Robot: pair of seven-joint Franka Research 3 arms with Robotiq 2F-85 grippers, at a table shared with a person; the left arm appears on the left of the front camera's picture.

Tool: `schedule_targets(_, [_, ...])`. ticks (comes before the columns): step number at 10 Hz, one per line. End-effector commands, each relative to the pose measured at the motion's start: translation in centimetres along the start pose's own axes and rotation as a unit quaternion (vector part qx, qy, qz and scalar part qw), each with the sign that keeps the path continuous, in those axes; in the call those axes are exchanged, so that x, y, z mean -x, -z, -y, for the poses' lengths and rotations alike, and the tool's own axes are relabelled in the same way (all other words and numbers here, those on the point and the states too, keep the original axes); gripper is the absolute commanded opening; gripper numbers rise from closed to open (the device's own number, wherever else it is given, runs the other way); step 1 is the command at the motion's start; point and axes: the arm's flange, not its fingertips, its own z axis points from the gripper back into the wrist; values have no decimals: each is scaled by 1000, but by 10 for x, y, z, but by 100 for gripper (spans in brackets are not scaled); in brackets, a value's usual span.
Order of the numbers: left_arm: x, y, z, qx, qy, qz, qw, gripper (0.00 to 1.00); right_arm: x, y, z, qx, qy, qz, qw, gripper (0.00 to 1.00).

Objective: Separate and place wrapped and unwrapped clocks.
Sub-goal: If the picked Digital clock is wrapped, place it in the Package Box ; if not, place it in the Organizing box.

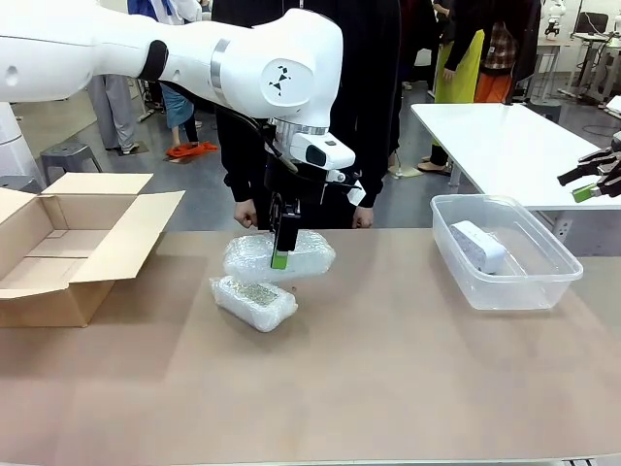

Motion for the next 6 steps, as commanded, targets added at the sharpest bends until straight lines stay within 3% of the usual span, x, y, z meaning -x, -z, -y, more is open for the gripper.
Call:
schedule_targets(1, [1,-2,2,-2,-2,1,1000,42,0,1,0,2,0,0,1000,100])
schedule_targets(6, [1,-2,2,-2,-2,1,1000,42,0,1,0,2,0,0,1000,100])
